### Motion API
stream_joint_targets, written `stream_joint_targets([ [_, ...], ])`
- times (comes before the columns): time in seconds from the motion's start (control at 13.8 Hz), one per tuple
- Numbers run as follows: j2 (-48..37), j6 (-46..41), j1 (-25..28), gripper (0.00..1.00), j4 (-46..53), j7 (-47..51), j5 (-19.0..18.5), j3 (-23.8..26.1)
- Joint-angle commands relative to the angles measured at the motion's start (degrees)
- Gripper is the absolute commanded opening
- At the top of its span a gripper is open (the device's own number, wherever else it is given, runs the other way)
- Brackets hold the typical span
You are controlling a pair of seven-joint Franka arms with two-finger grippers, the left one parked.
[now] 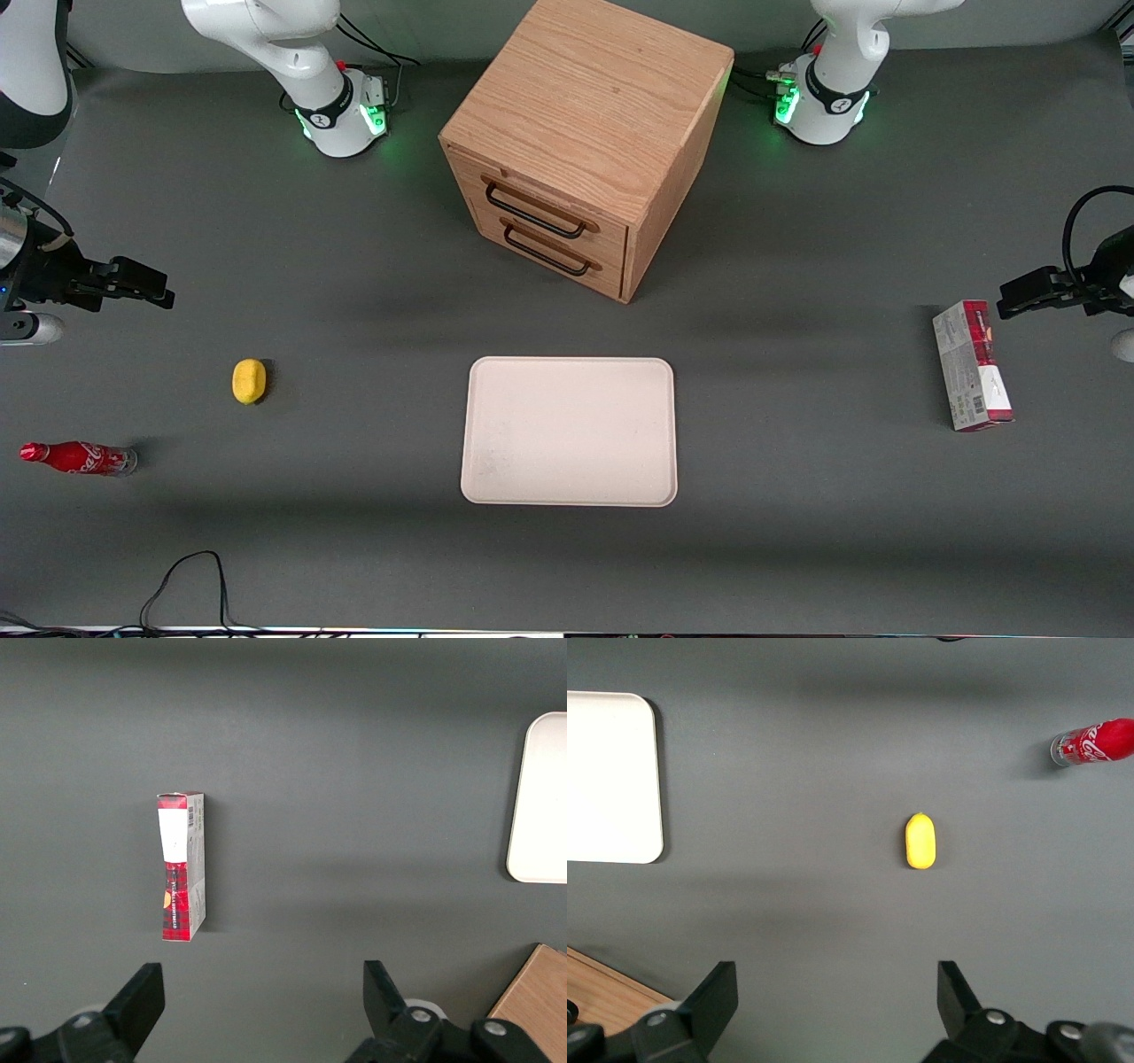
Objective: Place coke bottle on tray
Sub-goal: 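Move the right gripper toward the red Coca-Cola bottle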
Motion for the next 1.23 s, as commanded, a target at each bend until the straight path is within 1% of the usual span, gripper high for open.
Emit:
stream_joint_targets([
  [0.0, -0.6, -0.8, 0.7, 1.0, 0.4, 1.6, 0.2, -0.4],
  [0.36, -0.1, -0.9, 0.4, 1.0, 0.8, 1.5, 0.3, -0.7],
  [0.51, 1.9, -0.8, -1.3, 1.0, 4.0, 0.9, 0.3, -0.9],
  [0.65, 6.5, -2.1, -6.3, 1.0, 11.3, -0.6, 0.4, -0.9],
  [0.79, 12.4, -4.2, -9.8, 1.0, 18.9, -6.1, 0.5, -0.9],
  [1.01, 24.5, -4.3, -17.3, 1.0, 34.5, -14.2, 0.8, -0.4],
  [1.16, 30.3, -3.2, -21.1, 1.0, 40.1, -18.9, 0.9, 0.5],
])
